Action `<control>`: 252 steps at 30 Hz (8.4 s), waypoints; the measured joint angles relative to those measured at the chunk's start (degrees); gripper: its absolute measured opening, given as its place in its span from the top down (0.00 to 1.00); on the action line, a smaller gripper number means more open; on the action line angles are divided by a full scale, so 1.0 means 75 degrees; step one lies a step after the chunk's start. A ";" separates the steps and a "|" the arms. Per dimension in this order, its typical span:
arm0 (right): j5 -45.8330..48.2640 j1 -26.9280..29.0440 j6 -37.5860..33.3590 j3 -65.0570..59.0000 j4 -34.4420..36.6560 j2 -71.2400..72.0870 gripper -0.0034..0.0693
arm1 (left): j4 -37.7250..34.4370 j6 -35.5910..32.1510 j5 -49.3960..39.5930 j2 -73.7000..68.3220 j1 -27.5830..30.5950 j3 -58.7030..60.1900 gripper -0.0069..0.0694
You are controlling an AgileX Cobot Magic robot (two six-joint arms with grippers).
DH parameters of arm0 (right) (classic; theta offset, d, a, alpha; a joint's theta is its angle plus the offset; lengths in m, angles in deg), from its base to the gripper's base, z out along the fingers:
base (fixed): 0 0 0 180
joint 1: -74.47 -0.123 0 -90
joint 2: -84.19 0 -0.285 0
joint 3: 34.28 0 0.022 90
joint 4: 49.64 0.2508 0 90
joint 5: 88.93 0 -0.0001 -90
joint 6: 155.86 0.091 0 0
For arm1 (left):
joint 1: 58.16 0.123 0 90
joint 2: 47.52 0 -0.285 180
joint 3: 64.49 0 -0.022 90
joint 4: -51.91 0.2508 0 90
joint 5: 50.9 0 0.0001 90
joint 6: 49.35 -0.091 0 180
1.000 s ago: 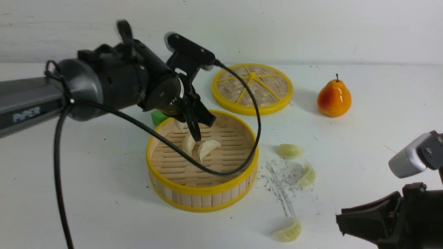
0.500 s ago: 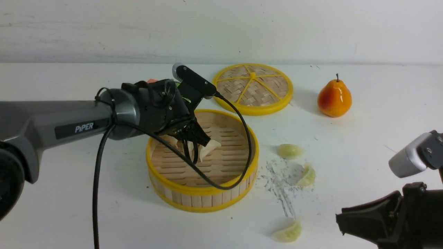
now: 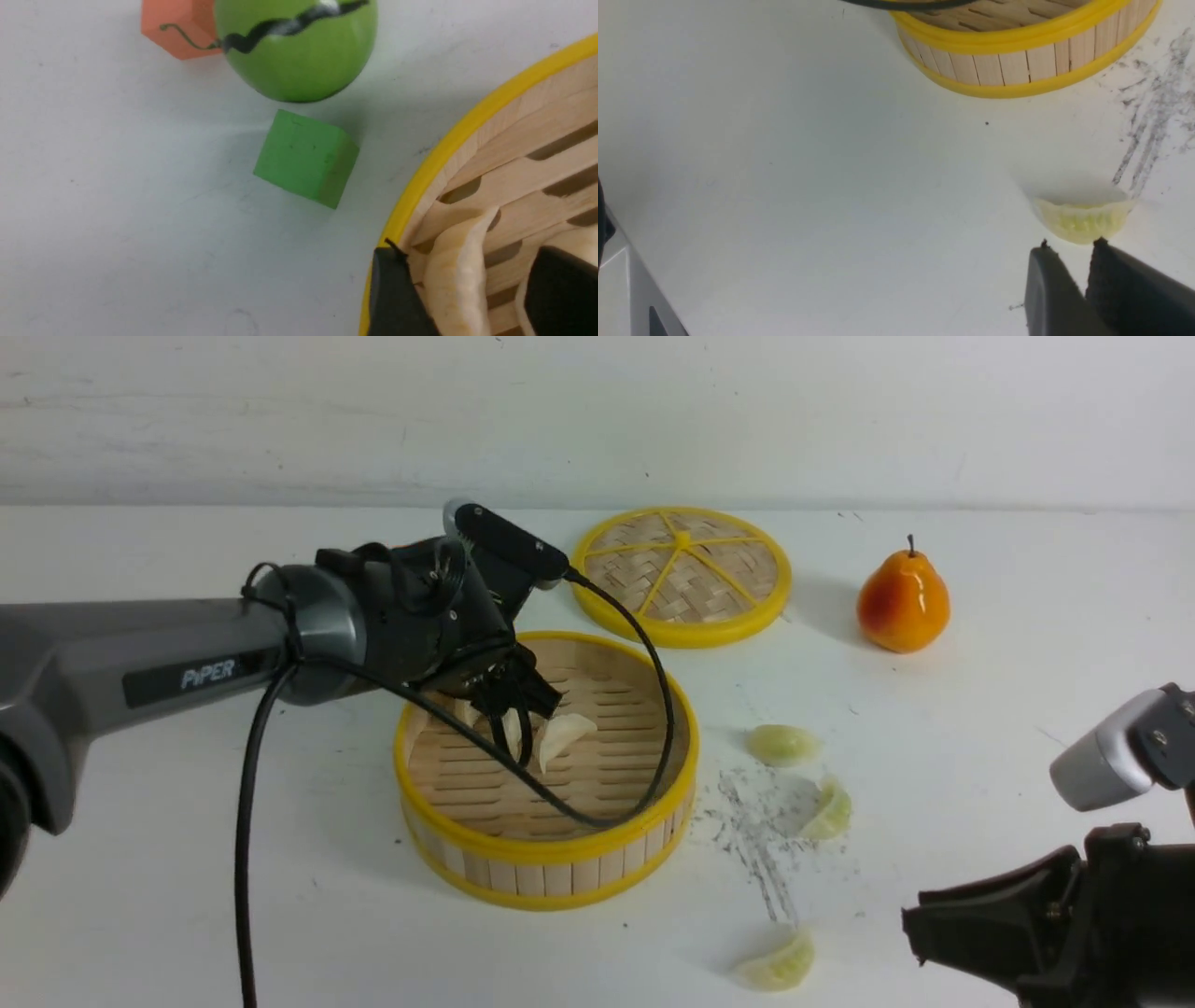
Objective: Put the dumplings into the steamer on the white table.
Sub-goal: 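Place the dumpling into the bamboo steamer basket with the left gripper, then reach for and grasp a dumpling lying on the table beside the steamer, then place the dumpling in the bamboo steamer basket with the right gripper, then reach for and grasp a dumpling lying on the table beside the steamer, then place the dumpling in the bamboo steamer basket with the right gripper, then reach for and grasp a dumpling lying on the table beside the steamer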
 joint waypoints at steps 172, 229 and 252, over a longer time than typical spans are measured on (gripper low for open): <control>0.0850 -0.1335 0.9460 0.6555 -0.7252 -0.7584 0.58 | -0.2116 -0.0395 -0.0704 1.3403 -0.0562 0.8354 0.88; 0.2025 -0.3835 0.9144 1.0948 -0.8181 -0.7075 0.34 | -0.2116 -0.0395 -0.0727 1.3403 -0.0562 0.8354 0.83; -0.2602 -0.2363 1.0045 0.2053 -0.4668 -0.4597 0.34 | -0.2116 -0.0361 -0.0686 1.3403 -0.0562 0.8354 0.82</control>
